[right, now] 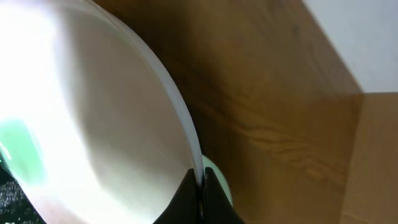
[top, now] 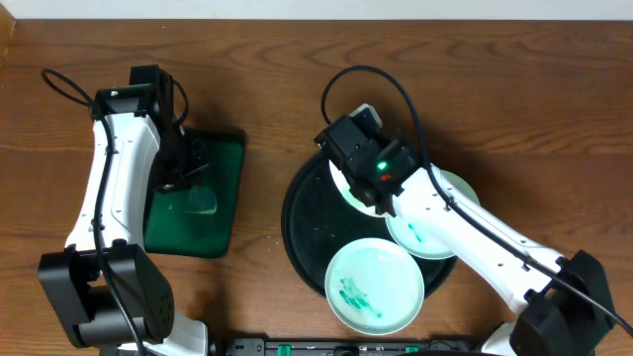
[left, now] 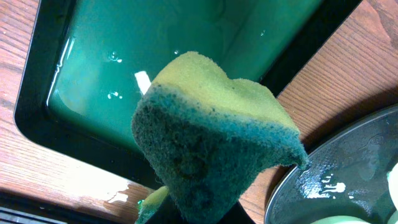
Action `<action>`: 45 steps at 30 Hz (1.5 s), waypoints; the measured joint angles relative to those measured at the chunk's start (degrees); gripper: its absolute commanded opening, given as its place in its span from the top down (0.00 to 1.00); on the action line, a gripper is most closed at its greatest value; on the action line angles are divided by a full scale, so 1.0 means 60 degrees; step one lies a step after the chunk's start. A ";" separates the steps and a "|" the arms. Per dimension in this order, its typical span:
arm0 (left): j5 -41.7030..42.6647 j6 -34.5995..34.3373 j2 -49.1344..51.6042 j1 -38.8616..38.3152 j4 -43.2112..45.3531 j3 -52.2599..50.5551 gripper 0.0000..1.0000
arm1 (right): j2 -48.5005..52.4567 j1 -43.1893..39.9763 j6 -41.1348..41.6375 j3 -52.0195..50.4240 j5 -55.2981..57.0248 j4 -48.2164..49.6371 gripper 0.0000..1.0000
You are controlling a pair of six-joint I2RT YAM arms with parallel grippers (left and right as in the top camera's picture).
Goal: Clean dirty plates on tray and stack at the side
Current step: 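Lift the cleaned white plate off the tray with the right gripper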
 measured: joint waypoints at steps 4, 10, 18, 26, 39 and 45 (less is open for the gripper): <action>0.0000 0.0000 0.0000 0.0000 0.0007 0.0000 0.92 | -0.0171 0.0379 -0.0007 0.0004 0.0688 0.0098 0.99; 0.0004 0.0000 0.0011 0.0000 0.0011 0.0000 0.93 | -0.0219 0.1290 -0.0106 0.0011 0.2022 0.0127 0.99; 0.0007 0.0000 0.0342 0.0000 0.0011 0.0000 0.93 | -0.0219 0.2426 -0.0619 0.0011 0.4124 0.0106 0.99; 0.0040 0.0000 0.0368 0.0000 0.0011 0.0000 0.93 | -0.0219 0.3049 -0.0852 0.0011 0.5224 0.0004 0.99; 0.0040 0.0000 0.0368 0.0000 0.0000 0.0000 0.93 | -0.0219 0.3381 -0.1056 0.0011 0.5778 -0.0193 0.99; 0.0036 0.0000 0.0364 0.0000 0.0000 0.0000 0.93 | -0.0219 0.3381 -0.1067 0.0011 0.5880 -0.0233 0.99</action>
